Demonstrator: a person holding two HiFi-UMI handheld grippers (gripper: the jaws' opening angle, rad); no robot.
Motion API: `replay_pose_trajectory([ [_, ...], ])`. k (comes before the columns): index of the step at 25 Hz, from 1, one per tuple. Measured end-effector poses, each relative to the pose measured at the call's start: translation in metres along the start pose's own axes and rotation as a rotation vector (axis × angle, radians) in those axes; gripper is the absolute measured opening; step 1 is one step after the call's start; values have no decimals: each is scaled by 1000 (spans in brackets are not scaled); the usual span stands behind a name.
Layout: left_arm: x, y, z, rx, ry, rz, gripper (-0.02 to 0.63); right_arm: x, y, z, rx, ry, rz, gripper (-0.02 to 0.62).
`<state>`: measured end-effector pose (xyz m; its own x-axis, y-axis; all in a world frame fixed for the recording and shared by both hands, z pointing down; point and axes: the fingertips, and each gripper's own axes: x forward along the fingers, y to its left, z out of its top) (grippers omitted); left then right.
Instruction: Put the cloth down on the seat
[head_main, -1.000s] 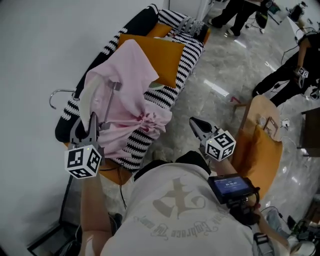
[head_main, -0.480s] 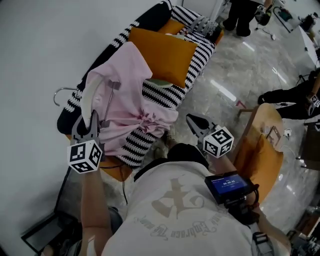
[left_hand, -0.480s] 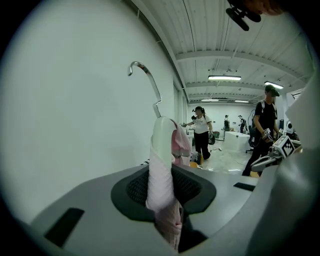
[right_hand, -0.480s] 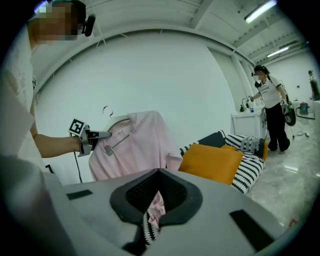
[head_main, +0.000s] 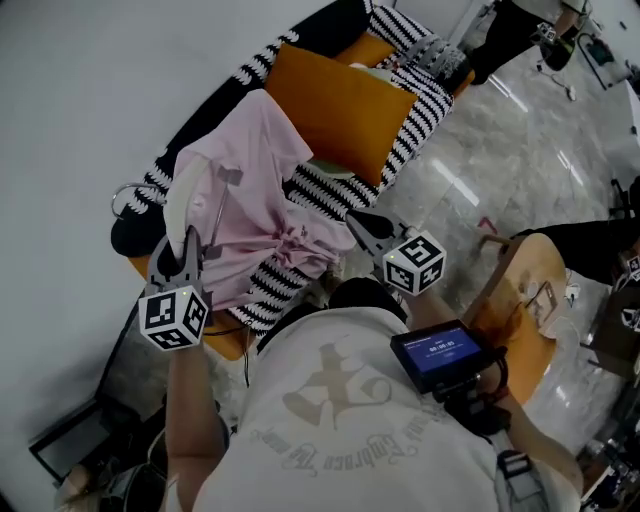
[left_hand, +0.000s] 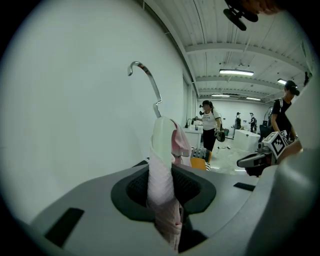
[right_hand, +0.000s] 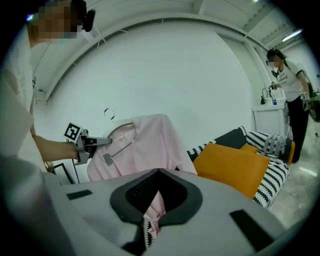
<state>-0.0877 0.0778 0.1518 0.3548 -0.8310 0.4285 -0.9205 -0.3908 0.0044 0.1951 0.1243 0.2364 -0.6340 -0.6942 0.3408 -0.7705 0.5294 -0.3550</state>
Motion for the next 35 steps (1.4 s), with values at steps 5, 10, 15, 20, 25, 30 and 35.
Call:
replay_pose_trajectory([
  [5, 16, 2, -10, -31, 27, 52, 94, 43, -17, 11, -12, 32, 87, 15],
  [10, 33, 13, -15, -57, 65, 131, 94, 88, -31, 27, -17, 58, 180, 15],
  [15, 30, 22, -29, -53, 83, 203, 94, 97, -34, 23, -33, 97, 236, 15],
  [20, 55, 44, -52, -4, 113, 211, 94, 114, -43, 6, -29, 141, 244, 15],
  [25, 103, 65, -83, 54, 176, 154, 94, 127, -58, -10, -14, 199, 198, 15],
  [30, 150, 88, -91, 100, 220, 110, 94, 132, -71, -6, 14, 220, 147, 15],
  [35, 168, 124, -121, 116, 255, 96, 94, 142, -50, -25, 30, 250, 108, 15],
])
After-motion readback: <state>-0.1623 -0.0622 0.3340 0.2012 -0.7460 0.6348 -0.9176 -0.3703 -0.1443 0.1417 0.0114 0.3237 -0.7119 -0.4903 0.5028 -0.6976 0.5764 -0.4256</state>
